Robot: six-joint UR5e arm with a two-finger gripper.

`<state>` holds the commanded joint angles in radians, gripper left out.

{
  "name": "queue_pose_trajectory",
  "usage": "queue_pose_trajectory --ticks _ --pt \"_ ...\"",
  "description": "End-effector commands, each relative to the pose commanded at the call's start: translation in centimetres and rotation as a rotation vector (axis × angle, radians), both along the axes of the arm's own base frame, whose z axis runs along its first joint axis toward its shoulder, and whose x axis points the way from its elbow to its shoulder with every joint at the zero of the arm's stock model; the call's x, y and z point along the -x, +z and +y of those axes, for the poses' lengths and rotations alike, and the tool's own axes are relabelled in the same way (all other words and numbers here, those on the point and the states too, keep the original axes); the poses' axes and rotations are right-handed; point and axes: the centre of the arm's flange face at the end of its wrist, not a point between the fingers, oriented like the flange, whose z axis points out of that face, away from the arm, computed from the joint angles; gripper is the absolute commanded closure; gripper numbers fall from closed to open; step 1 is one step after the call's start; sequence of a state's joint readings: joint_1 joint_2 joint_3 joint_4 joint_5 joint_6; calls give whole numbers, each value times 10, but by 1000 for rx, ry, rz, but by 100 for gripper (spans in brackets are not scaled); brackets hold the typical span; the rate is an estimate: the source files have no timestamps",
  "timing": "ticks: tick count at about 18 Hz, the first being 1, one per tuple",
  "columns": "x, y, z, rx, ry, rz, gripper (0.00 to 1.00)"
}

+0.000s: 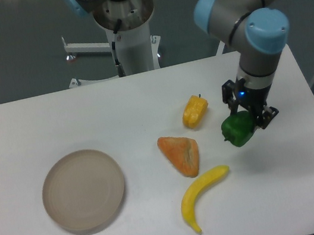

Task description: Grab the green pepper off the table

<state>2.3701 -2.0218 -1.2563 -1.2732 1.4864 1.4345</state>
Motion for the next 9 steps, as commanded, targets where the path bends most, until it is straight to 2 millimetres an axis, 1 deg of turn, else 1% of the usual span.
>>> queue_pose_trajectory --ticks 1,2,5,9 --pt "-9 2 6 -2 -1 1 65" --pt "-13 3 10 -3 4 5 65" --pt "-15 5 11 11 8 28 65" --pt "-15 3 10 17 10 24 65"
